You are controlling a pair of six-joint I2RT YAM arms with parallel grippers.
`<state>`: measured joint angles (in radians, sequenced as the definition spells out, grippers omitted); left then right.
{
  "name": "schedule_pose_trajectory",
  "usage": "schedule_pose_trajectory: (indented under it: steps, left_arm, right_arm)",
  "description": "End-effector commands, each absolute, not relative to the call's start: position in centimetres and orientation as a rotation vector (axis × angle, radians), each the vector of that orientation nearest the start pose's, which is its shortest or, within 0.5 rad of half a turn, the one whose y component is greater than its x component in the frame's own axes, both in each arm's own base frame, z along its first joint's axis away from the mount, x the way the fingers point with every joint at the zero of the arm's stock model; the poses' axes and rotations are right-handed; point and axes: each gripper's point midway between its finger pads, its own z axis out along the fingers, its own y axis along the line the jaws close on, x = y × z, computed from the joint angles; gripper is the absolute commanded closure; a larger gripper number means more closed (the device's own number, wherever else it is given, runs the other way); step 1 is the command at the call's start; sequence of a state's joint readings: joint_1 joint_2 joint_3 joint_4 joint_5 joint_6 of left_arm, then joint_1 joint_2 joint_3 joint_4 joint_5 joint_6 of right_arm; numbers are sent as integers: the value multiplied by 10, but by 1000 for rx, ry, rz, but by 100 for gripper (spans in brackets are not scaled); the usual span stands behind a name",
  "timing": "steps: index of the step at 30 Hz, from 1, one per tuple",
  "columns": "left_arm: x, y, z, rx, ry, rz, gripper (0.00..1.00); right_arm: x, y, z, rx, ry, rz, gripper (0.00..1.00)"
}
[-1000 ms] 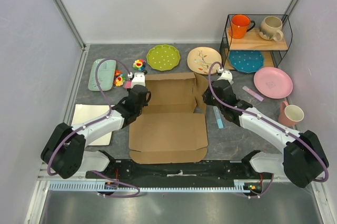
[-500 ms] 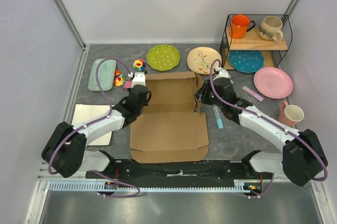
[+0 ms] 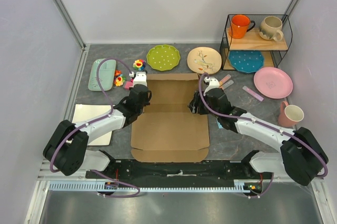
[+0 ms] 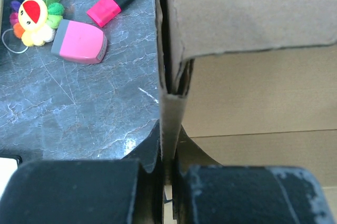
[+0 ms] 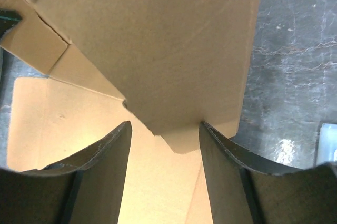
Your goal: Fold the paper box
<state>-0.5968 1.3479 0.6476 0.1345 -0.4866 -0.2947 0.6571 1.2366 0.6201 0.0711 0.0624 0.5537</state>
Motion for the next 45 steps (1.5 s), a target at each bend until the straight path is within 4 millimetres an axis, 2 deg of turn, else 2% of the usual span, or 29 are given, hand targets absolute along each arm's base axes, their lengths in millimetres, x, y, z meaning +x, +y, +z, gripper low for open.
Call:
schedule_pose_trajectory:
  steps: [1,11,16,20,23,30,36,37,38,40,41,45]
  left_arm:
    - [345,-153,103,14,2029,-81,98]
    - [343,-159,100,25,2042,-116,98]
    - [344,-156,105,39,2028,-91,98]
    - [346,-154,107,50,2019,-74,98]
    - [347,-155,106,55,2020,-72,98]
    - [347,-154,99,51,2044,-56,98]
    - [347,-152,99,48,2053,-39,98]
    - [348,-152,100,48,2049,-41,98]
    - [348,-152,102,47,2046,-40,98]
    - [348,-152,102,47,2046,-40,98]
    - [348,-152,102,47,2046,-40,98]
    - [347,-152,99,48,2053,-35,98]
  right_arm:
    - [307,232,126,-150,2074,556,37]
    - [338,254,125,-174,2066,527,31]
    - [348,237,121,-125,2089,388,29]
    - [349,219,130,-93,2050,299,24]
    - [349,215,138,-97,2021,289,23]
    - [337,225,153,-149,1976,396,21]
    - [313,237,169,-227,1972,506,16]
    - [308,236,169,-235,1973,512,16]
    - [302,233,182,-231,1940,532,15]
    - [294,225,183,-222,1935,529,14]
    - [291,220,197,-206,1895,539,14]
    - [279,203,215,-163,1852,538,14]
